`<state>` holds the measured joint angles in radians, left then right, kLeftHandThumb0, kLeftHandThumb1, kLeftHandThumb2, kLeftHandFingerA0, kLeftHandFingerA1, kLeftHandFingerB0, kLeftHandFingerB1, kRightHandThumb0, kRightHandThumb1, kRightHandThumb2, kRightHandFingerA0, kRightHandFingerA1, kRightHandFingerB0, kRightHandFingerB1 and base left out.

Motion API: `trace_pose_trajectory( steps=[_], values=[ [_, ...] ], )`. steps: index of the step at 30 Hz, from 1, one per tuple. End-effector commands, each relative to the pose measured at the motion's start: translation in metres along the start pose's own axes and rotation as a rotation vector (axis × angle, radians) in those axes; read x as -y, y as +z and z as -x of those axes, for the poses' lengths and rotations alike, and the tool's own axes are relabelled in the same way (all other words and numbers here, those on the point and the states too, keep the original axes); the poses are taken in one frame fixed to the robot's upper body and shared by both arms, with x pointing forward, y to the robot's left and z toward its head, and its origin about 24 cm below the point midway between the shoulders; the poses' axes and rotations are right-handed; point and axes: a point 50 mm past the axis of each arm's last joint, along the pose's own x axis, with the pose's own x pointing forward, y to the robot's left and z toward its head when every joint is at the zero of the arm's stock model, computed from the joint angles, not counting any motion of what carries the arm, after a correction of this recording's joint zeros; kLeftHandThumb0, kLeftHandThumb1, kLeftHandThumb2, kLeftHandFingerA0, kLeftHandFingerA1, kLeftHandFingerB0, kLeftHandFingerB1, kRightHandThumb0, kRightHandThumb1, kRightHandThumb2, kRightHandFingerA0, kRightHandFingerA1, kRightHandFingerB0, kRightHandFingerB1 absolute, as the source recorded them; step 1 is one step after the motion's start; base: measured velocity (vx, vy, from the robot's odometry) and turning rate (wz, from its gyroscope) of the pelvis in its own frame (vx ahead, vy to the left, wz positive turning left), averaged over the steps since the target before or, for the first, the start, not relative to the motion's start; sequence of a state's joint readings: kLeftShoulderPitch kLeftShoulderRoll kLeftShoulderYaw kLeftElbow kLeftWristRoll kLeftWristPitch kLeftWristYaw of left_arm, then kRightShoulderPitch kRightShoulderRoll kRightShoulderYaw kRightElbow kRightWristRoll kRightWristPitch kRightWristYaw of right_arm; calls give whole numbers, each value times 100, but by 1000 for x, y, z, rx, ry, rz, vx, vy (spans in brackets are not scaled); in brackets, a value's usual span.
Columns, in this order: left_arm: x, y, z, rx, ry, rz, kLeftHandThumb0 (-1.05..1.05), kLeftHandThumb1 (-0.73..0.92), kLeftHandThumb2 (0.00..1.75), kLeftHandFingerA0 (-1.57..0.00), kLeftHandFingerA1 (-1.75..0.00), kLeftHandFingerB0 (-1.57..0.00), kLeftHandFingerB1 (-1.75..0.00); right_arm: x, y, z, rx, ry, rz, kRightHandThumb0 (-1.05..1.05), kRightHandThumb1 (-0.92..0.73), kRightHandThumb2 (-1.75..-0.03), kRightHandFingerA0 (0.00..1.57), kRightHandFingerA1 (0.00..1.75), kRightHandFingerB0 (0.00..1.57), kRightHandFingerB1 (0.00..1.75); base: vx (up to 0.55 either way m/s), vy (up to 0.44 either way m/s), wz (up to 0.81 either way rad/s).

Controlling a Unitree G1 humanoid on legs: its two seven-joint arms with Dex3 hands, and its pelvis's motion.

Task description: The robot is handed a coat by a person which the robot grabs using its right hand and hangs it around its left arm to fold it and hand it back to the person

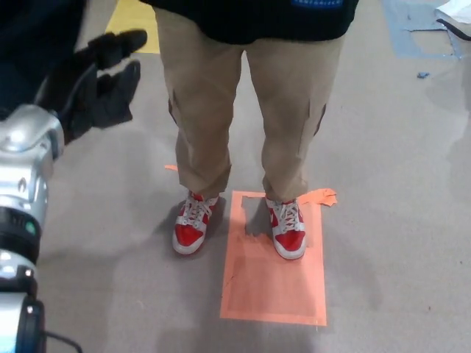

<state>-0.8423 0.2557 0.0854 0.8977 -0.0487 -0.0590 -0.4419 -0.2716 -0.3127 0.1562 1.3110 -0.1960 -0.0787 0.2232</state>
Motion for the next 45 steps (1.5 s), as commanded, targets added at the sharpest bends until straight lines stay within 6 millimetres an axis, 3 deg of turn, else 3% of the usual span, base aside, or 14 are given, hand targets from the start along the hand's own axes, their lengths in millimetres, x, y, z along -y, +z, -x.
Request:
trace_pose_trajectory(
  steps=[1,10,11,13,25,26,29,35,36,37,40,42,43,45],
  values=[
    [8,-17,8,-5,-25,-7,-76,66,99,-3,-38,-4,-39,3,-7,2,-20,-17,-3,-89,-82,-116,0,9,0,11,0,0,0],
    [14,-68,41,-80,-20,86,-81,68,98,-5,-21,-5,-20,4,-4,1,-7,-21,-24,-79,-77,-112,0,17,8,27,0,0,0],
    [14,-75,47,-95,-18,85,-80,67,97,-6,-21,-5,-22,5,-3,1,-6,-20,-21,-77,-92,-73,0,17,6,24,0,0,0],
    [16,-92,62,-122,-14,96,-79,68,97,-4,-23,-4,-22,6,-4,2,-10,-28,-23,-82,-80,-115,0,15,0,15,0,0,0],
    [2,-181,158,-406,140,131,-74,70,101,-4,-27,-4,-29,6,-1,1,36,-98,-74,-87,-83,-112,4,16,4,13,0,0,0],
    [1,-186,164,-434,159,120,-34,58,112,0,-49,0,-46,6,-2,1,34,-106,-55,-87,-83,-111,7,20,7,14,0,0,0],
    [-6,-204,189,-553,217,90,-66,71,102,-2,-32,-2,-36,4,-6,2,52,-111,-126,-81,-77,-108,6,24,5,19,0,0,0],
    [-8,-220,212,-645,287,172,-64,72,102,0,-32,0,-33,8,2,1,78,-164,-202,-71,-69,-105,3,33,3,30,0,0,0],
    [-8,-222,217,-664,279,178,-71,73,102,-4,-26,-4,-31,11,10,1,103,-167,-261,-76,-84,-68,11,26,16,25,0,0,0],
    [-9,-223,220,-678,275,185,-75,74,102,-3,-24,-8,-30,13,15,0,120,-171,-271,-78,-72,-102,0,38,14,39,0,0,0],
    [-7,-226,223,-704,280,208,-70,74,103,0,-24,-5,-28,17,25,0,140,-185,-238,-79,-72,-105,3,31,14,31,0,0,0],
    [-6,-229,225,-739,285,202,-74,75,104,0,-24,-6,-27,16,30,-1,143,-194,-287,-73,-86,-68,5,24,8,24,0,0,0],
    [-6,-230,227,-755,285,200,-76,74,103,-4,-24,-5,-29,12,28,-2,142,-189,-291,-82,-73,-104,2,32,13,33,0,0,0],
    [-6,-232,229,-779,281,194,-78,76,103,-5,-22,-5,-27,4,23,-2,142,-174,-276,-79,-73,-105,0,29,12,30,0,0,3]
  ],
)
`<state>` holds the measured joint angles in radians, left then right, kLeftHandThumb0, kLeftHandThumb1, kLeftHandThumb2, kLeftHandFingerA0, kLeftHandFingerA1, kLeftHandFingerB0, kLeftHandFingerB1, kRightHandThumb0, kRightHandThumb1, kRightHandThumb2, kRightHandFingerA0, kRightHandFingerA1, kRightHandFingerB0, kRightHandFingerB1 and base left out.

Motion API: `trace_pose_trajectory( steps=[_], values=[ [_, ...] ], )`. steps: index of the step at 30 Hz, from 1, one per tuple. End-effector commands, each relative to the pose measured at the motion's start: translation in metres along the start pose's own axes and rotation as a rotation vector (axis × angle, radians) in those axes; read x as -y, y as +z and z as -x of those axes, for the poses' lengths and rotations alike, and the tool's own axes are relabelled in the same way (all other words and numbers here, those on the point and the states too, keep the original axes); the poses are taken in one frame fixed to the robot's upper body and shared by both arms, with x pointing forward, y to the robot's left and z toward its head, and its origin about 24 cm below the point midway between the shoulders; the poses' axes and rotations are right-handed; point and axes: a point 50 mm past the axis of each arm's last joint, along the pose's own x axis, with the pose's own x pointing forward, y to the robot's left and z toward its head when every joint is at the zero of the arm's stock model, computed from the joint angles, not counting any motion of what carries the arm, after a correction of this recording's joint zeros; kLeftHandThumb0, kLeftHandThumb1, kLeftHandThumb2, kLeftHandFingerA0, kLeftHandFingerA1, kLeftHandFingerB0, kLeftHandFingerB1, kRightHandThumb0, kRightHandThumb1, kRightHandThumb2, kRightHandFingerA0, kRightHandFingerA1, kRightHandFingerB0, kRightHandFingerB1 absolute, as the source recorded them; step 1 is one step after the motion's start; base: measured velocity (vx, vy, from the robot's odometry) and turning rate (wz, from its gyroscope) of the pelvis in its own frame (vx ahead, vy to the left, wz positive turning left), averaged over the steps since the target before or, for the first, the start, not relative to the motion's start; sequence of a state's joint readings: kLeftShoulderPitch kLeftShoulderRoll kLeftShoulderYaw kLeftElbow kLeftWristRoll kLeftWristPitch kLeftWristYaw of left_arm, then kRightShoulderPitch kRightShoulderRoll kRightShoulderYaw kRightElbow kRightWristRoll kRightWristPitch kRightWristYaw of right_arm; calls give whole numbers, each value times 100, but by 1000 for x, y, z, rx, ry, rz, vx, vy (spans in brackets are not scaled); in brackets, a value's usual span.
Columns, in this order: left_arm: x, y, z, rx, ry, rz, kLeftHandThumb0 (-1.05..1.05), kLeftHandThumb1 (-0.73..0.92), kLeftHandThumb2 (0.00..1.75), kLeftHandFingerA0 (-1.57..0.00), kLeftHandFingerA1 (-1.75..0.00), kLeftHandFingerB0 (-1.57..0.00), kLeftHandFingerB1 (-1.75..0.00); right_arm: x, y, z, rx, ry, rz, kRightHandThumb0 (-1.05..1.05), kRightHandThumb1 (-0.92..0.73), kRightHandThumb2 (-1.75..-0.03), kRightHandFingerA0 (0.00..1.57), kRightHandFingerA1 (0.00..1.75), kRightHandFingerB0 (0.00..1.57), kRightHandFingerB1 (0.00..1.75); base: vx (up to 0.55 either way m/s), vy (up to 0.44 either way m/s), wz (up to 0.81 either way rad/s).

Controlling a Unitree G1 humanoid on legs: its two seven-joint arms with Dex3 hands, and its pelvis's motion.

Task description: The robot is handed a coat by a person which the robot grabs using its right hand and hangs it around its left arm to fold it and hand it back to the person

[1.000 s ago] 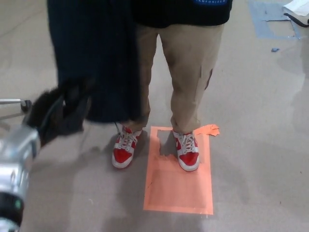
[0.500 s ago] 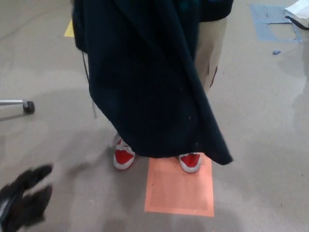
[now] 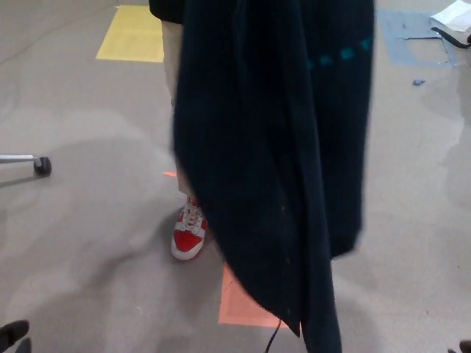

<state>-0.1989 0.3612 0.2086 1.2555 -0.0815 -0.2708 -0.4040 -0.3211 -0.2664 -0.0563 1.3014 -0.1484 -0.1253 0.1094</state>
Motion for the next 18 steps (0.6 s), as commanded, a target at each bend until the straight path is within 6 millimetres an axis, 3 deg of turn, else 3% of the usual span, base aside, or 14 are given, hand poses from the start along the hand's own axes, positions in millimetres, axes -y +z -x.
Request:
trace_pose_trajectory(
  steps=[1,2,3,6,9,10,11,12,13,16,18],
  values=[
    [-11,-6,5,-60,34,-26,-78,75,103,-5,-23,-5,-28,-11,-12,2,-25,-4,-3,-80,-73,-104,3,31,12,29,0,0,0],
    [-13,-6,6,-65,37,-26,-74,74,103,-4,-25,-4,-30,-13,-15,2,-34,5,22,-87,-77,-104,6,41,4,37,0,0,0],
    [-15,-5,6,-70,47,-32,-68,71,104,-2,-32,-2,-36,-15,-17,2,-45,10,46,-74,-71,-106,7,45,1,34,0,0,0],
    [-17,-4,5,-75,61,-45,-67,71,103,-2,-32,-3,-36,-14,-21,3,-65,5,86,-77,-72,-97,8,41,6,35,0,0,0],
    [-14,0,3,-67,53,-76,-69,69,100,-2,-39,-10,-45,-7,-21,4,-68,-11,158,-74,-71,-107,5,43,3,32,0,0,0],
    [-14,0,3,-65,53,-74,-34,61,113,0,-49,0,-47,-6,-20,4,-70,-10,145,-75,-89,-68,12,28,9,22,0,0,0],
    [-14,0,3,-62,54,-71,-34,61,113,0,-49,0,-47,-6,-20,3,-73,-9,125,-75,-89,-68,12,28,9,22,0,0,0],
    [-14,0,3,-59,52,-72,-64,88,67,-12,-29,-14,-30,-4,-20,4,-72,-8,119,-74,-87,-68,12,28,9,22,0,0,0],
    [-14,0,3,-54,48,-73,-34,61,112,0,-49,0,-47,-3,-20,4,-70,-10,121,-79,-71,-105,11,45,1,30,0,0,0],
    [-15,3,3,-40,45,-75,-33,61,112,0,-48,0,-47,-2,-16,3,-61,-7,131,-78,-73,-98,8,40,6,34,0,0,0],
    [-15,5,2,-34,43,-78,-34,61,112,0,-49,0,-48,-1,-15,3,-60,-6,127,-75,-72,-106,5,43,1,32,0,0,0]
  ],
)
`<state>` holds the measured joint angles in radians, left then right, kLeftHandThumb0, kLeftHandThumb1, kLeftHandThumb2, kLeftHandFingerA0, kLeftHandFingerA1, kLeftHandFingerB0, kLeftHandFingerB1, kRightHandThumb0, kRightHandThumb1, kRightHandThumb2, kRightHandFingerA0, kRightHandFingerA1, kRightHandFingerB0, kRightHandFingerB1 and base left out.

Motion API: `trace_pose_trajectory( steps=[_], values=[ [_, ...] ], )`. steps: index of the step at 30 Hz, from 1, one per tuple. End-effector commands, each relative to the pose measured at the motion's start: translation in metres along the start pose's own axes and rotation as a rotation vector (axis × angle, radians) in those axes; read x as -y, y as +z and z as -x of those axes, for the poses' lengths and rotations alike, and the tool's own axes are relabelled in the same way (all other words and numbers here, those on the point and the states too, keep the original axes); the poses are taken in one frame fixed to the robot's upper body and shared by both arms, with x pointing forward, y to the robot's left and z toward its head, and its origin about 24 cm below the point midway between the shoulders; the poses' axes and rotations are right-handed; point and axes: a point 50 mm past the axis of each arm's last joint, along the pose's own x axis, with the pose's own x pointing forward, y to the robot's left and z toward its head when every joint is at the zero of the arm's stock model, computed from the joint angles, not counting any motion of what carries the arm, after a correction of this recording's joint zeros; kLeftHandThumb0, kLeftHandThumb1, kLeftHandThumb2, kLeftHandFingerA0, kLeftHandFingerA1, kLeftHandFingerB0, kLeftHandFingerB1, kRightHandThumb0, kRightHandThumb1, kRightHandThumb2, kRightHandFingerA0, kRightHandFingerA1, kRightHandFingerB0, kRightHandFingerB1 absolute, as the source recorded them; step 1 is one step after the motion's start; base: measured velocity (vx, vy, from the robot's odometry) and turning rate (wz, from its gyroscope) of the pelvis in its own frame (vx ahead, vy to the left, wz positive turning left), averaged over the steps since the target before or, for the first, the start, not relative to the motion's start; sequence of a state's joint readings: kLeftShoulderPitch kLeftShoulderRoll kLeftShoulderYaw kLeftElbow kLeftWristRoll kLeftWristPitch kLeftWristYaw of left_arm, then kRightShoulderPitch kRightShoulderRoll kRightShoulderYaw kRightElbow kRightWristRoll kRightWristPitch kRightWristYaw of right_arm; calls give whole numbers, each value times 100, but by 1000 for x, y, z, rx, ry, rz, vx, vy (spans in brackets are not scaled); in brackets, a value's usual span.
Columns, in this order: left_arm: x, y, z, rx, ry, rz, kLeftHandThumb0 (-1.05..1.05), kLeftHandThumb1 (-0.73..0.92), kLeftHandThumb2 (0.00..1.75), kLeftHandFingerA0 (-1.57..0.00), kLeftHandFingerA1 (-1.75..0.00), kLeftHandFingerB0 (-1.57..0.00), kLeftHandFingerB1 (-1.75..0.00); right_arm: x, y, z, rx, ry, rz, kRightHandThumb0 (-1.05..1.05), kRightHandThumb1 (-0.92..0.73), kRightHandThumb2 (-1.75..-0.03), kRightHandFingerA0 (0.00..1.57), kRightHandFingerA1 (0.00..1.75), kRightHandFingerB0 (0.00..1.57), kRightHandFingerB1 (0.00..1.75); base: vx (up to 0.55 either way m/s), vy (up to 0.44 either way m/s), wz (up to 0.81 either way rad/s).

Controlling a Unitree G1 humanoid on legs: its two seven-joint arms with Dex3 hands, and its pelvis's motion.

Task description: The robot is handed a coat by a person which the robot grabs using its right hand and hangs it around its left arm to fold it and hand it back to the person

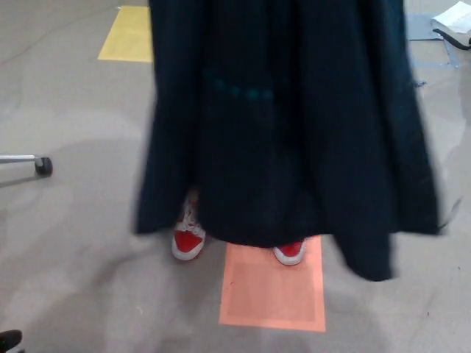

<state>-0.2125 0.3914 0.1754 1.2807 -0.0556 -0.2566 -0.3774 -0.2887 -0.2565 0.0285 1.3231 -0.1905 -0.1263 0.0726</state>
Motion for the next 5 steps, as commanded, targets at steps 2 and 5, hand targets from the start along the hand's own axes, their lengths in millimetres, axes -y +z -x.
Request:
trace_pose_trajectory(
  steps=[2,5],
  values=[
    [-7,7,0,11,22,-19,-34,61,112,0,-49,0,-48,11,3,0,2,-24,24,-71,-71,-107,3,35,3,30,0,0,0],
    [-7,10,-1,17,28,-24,-63,65,97,-6,-44,-1,-41,12,5,0,3,-25,28,-71,-70,-106,4,37,3,30,0,0,0]
  ],
)
